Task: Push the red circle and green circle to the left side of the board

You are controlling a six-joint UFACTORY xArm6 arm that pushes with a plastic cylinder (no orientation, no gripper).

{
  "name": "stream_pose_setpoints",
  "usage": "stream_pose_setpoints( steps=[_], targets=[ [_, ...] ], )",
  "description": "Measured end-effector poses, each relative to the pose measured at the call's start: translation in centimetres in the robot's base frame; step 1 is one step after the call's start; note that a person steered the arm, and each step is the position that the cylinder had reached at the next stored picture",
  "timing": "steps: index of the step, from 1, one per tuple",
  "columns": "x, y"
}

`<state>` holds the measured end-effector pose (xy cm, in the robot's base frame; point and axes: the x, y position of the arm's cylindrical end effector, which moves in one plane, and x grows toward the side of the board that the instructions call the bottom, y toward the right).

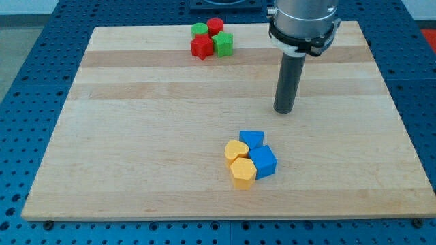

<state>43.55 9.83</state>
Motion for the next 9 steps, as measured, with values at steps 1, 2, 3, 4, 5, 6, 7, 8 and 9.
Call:
stream_pose_setpoints(
  steps=[1, 2, 3, 4, 5, 6, 7, 8, 9],
  targets=[
    [-0.1, 0.0],
    [-1.7, 0.1],
    [-2.5, 0.1],
    [-3.4, -1.2],
    [-8.2, -0.9],
    [-14.9, -0.6],
    [-22.2, -1.8],
    [-24.2, -3.8],
    [-23.4, -7.9]
  ],
)
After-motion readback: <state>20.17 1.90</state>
